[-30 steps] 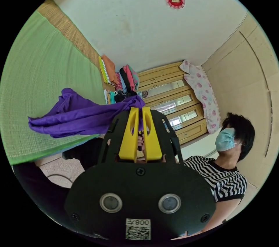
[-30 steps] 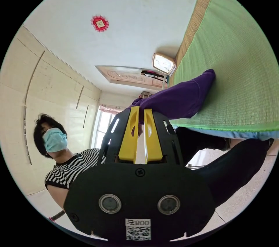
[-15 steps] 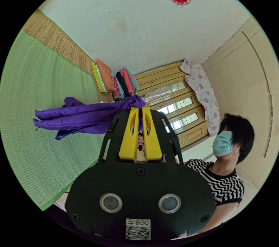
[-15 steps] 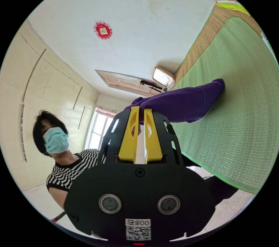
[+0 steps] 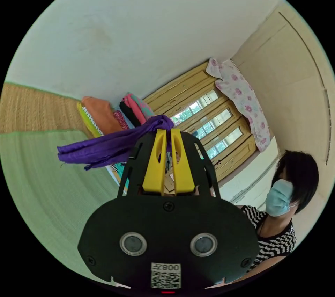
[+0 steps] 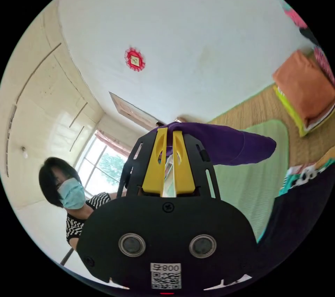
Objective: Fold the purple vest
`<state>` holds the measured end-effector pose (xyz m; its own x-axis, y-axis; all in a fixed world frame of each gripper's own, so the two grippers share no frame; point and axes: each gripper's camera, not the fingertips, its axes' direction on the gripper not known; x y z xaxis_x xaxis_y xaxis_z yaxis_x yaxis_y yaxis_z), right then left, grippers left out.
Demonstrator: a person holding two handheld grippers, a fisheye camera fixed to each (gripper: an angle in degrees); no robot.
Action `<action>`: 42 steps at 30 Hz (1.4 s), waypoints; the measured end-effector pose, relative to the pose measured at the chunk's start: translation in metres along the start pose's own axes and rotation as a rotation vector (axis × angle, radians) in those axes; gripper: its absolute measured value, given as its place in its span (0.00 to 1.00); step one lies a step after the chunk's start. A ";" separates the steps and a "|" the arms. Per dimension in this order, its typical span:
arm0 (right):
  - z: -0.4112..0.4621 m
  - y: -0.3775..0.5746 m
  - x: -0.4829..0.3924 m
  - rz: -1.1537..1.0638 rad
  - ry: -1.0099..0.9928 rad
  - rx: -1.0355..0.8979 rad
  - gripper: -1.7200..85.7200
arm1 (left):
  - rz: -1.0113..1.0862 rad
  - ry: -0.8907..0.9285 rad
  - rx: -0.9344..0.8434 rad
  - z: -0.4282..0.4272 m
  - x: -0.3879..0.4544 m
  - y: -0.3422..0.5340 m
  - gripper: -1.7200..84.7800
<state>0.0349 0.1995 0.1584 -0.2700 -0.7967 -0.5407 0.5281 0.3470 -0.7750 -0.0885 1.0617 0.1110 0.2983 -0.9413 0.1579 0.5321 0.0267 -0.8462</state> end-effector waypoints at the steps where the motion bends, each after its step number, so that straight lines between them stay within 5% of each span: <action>1: -0.029 -0.005 -0.012 -0.035 0.037 0.022 0.04 | 0.039 0.022 -0.019 0.028 -0.002 -0.003 0.05; 8: -0.195 0.049 -0.022 -0.043 0.263 0.148 0.04 | 0.097 0.114 -0.204 0.202 -0.055 0.052 0.05; 15: -0.315 0.199 0.103 0.339 0.396 0.240 0.04 | -0.124 0.015 -0.587 0.354 -0.187 0.197 0.05; 38: -0.357 0.325 0.194 0.592 0.387 0.345 0.04 | -0.243 -0.109 -0.790 0.423 -0.407 0.318 0.05; 42: -0.351 0.341 0.149 0.572 0.565 0.434 0.03 | -0.251 -0.086 -0.766 0.412 -0.432 0.321 0.05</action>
<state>-0.1083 0.3727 -0.3012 -0.1671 -0.1602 -0.9728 0.9284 0.3066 -0.2100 0.2801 1.6152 -0.0193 0.3186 -0.8585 0.4018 -0.0895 -0.4492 -0.8890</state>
